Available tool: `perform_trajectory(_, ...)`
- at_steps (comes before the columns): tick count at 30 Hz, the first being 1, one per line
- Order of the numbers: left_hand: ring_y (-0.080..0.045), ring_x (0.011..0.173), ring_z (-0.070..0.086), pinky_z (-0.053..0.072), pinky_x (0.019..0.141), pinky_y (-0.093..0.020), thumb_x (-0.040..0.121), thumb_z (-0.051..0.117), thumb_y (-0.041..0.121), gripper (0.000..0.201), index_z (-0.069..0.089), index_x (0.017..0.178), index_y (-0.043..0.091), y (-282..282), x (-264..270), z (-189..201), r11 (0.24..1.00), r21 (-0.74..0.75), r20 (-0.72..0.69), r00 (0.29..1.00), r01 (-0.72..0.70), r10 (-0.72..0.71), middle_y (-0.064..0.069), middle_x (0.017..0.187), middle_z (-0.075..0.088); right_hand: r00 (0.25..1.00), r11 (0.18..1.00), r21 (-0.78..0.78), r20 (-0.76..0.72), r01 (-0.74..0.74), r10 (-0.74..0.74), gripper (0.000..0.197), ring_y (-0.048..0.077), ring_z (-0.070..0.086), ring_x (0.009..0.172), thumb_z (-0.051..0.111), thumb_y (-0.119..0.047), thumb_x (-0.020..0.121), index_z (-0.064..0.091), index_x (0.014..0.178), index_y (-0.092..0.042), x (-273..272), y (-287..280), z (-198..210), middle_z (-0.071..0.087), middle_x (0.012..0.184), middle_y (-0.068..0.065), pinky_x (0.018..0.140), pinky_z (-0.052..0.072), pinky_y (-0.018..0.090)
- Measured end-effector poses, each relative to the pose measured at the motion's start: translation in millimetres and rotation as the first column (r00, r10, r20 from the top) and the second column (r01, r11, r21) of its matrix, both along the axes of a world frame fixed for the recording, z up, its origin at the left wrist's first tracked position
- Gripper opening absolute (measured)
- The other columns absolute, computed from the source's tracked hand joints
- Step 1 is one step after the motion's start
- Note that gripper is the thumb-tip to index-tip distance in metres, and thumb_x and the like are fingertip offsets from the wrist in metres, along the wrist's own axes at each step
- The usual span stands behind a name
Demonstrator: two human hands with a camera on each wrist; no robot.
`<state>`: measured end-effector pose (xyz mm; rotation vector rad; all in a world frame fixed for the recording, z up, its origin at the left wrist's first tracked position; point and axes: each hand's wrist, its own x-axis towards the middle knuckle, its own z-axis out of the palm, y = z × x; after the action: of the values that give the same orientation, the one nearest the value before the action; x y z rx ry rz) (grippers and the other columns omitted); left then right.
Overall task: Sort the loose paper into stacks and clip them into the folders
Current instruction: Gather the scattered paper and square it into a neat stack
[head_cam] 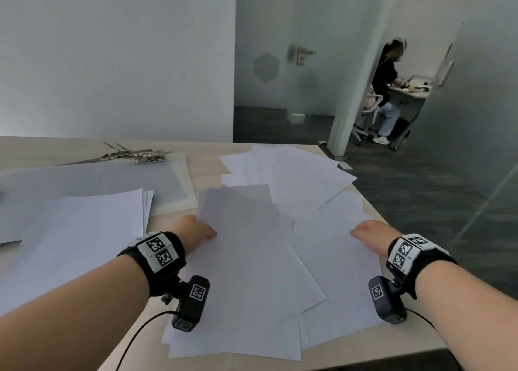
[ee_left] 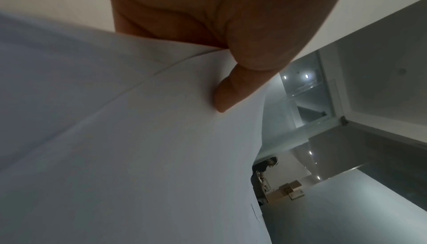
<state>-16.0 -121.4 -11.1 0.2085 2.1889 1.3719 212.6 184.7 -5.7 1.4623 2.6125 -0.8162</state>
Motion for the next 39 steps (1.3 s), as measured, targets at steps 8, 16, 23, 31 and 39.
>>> perform_trajectory(8,-0.043,0.094,0.068,0.053,0.09,-0.058,0.066,0.071,0.003,0.042,0.066,0.107,-0.003,33,16,-10,0.993,0.084,0.132,0.987,0.079,-0.09,-0.025,0.104,0.07,0.993,0.976,-0.218,-0.121,-0.029,0.002,0.029,0.026,0.054,0.112,0.055,-0.035,0.097,0.063,0.115,-0.014,-8,-17,3,0.061,0.12,0.005,0.081,0.048,0.034)
perform_trajectory(16,-0.043,0.098,0.067,0.052,0.091,-0.058,0.085,0.062,0.001,0.026,0.063,0.111,-0.001,59,41,-5,0.988,0.137,0.202,0.974,0.078,-0.105,-0.025,0.107,0.069,0.96,0.903,-0.428,-0.266,-0.039,-0.085,0.024,0.02,0.055,0.12,0.059,-0.037,0.095,0.064,0.111,-0.021,1,-32,6,0.063,0.123,0.005,0.093,0.053,0.045)
perform_trajectory(23,-0.043,0.101,0.065,0.053,0.092,-0.052,0.091,0.053,0.002,0.016,0.063,0.104,0.003,74,53,1,0.986,0.147,0.113,0.988,0.084,-0.101,-0.026,0.109,0.067,0.933,0.943,-0.331,-0.33,0.032,-0.147,0.028,0.019,0.051,0.109,0.056,-0.036,0.097,0.062,0.12,-0.022,11,-32,12,0.057,0.121,-0.001,0.083,0.047,0.033)
perform_trajectory(31,-0.037,0.097,0.064,0.051,0.097,-0.048,0.093,0.051,0.004,0.011,0.062,0.095,0.006,80,60,2,0.985,0.134,0.058,0.991,0.109,-0.117,-0.02,0.104,0.066,0.859,0.833,-0.549,-0.391,0.07,-0.33,0.032,0.023,0.049,0.12,0.06,-0.032,0.095,0.055,0.124,-0.021,5,-44,4,0.05,0.12,-0.004,0.078,0.058,0.042)
perform_trajectory(39,-0.038,0.098,0.066,0.056,0.086,-0.045,0.087,0.058,0.003,0.03,0.061,0.117,0.003,71,45,-7,0.993,0.082,0.045,0.995,0.082,-0.086,-0.02,0.11,0.068,0.74,0.656,-0.75,-0.394,0.084,-0.545,0.017,0.025,0.06,0.085,0.058,-0.024,0.094,0.058,0.11,-0.018,7,-47,-5,0.058,0.095,0.005,0.058,0.055,0.033)
